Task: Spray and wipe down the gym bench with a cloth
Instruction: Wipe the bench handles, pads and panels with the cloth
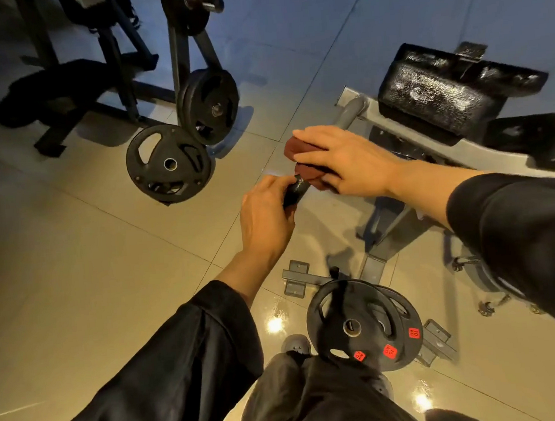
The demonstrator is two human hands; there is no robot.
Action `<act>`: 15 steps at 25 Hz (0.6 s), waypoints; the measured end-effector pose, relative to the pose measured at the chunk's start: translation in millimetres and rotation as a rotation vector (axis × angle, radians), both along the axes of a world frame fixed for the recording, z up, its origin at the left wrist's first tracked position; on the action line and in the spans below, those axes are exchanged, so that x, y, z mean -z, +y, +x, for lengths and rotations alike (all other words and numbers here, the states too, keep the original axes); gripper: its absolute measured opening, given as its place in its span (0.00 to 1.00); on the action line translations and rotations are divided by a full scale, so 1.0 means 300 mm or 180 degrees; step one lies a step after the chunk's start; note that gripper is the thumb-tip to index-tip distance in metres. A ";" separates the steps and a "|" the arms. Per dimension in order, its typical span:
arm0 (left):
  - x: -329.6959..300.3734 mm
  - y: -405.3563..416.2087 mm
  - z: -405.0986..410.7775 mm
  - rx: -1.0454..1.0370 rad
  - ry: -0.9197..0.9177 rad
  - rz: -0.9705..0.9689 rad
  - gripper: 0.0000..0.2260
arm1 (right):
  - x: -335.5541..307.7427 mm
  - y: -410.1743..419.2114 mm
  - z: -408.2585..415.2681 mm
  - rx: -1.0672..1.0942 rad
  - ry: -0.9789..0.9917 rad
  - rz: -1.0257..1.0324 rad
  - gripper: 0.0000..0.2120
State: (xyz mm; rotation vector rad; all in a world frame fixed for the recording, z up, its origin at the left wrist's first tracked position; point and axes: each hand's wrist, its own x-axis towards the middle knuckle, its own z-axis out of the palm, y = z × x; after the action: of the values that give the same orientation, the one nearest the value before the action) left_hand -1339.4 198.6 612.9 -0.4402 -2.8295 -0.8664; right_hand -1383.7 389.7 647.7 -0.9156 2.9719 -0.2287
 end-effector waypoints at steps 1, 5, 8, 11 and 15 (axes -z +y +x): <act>0.002 0.000 0.000 -0.0024 0.0063 -0.0096 0.17 | -0.018 0.014 -0.022 -0.0013 -0.0029 0.0058 0.26; 0.013 0.009 -0.005 -0.0203 0.0029 -0.0341 0.17 | -0.040 0.016 -0.065 0.0461 -0.0147 -0.0374 0.24; 0.029 0.016 0.009 -0.0329 0.0039 -0.0311 0.17 | 0.025 -0.050 0.022 0.0965 0.0005 -0.1040 0.21; 0.057 0.021 0.043 -0.0444 0.0068 -0.0287 0.17 | 0.055 -0.095 0.095 0.0384 0.0262 -0.0989 0.16; 0.072 0.026 0.063 -0.0538 0.0134 -0.0327 0.18 | 0.009 -0.025 0.015 0.0085 0.0245 -0.0466 0.19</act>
State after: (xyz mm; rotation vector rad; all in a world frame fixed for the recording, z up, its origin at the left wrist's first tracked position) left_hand -1320.6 206.5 591.4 -0.2242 -2.8311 -0.6741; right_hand -1379.3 382.1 645.0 -0.9188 3.0739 -0.4266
